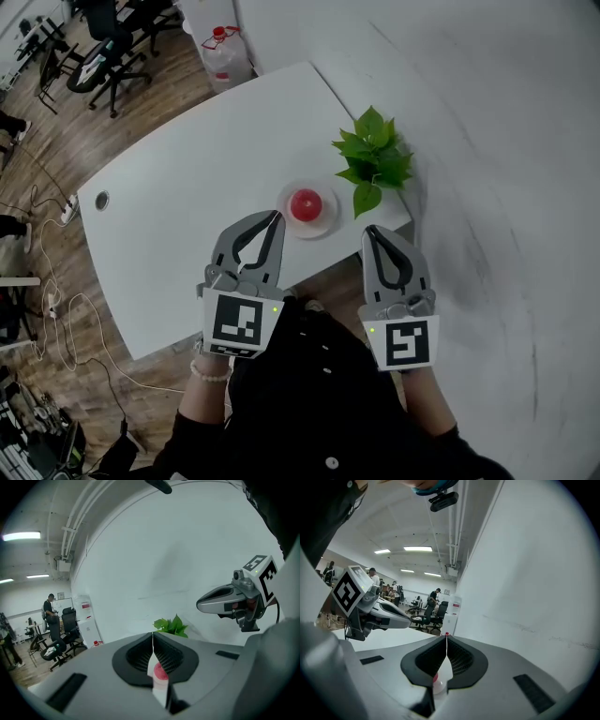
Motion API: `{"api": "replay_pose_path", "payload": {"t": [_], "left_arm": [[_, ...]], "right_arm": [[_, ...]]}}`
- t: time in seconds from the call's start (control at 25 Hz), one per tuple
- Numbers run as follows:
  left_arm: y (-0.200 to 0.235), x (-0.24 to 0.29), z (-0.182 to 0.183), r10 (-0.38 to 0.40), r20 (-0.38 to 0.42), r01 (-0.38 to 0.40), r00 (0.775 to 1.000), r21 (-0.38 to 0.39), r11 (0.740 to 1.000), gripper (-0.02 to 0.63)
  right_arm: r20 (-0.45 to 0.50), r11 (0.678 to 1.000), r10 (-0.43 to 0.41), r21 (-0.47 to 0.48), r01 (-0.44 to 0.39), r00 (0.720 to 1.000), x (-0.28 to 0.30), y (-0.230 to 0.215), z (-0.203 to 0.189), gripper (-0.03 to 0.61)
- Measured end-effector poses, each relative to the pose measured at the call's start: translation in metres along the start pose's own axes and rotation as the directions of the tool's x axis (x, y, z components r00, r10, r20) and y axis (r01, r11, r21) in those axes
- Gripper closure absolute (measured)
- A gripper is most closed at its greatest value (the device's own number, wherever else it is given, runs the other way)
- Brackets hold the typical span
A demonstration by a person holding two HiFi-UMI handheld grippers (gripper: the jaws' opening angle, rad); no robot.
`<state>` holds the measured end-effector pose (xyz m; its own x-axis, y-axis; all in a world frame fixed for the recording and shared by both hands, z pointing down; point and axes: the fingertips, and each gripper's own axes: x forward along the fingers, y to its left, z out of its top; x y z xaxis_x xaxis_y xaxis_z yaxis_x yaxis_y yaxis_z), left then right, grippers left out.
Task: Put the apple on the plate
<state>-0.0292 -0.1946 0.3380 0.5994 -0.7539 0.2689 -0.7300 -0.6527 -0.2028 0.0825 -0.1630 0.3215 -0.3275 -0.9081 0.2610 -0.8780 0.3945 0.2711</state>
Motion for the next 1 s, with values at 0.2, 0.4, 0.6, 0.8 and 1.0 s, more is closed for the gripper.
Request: {"api": "replay_pose_path", "payload": {"t": [0.2, 0.4, 0.6, 0.8, 1.0], "left_arm": [[0.002, -0.013, 0.010, 0.026, 0.000, -0.026, 1.000, -0.034, 0.999, 0.597], [-0.003, -0.016, 0.006, -0.009, 0.017, 0.010, 1.000, -0.018, 1.000, 0.597], [-0.008, -0.015, 0.001, -0.023, 0.017, 0.023, 1.000, -0.021, 1.000, 0.597], [-0.008, -0.016, 0.001, -0.030, 0.026, 0.030, 0.999, -0.007, 1.000, 0.597], [-0.008, -0.014, 0.000, -0.029, 0.025, 0.029, 0.999, -0.006, 1.000, 0.597]], "right_arm": [[0.029, 1.000, 0.003, -0.013, -0.003, 1.000, -0.001, 0.001, 0.010, 0.535], [0.036, 0.999, 0.019, -0.028, -0.018, 0.999, -0.001, 0.006, 0.011, 0.535], [0.024, 0.999, 0.037, -0.033, -0.036, 0.999, -0.001, 0.011, 0.007, 0.535], [0.019, 0.998, 0.046, -0.035, -0.045, 0.999, -0.001, 0.016, 0.006, 0.536], [0.016, 0.998, 0.048, -0.036, -0.047, 0.999, 0.000, 0.015, 0.003, 0.537]]}}
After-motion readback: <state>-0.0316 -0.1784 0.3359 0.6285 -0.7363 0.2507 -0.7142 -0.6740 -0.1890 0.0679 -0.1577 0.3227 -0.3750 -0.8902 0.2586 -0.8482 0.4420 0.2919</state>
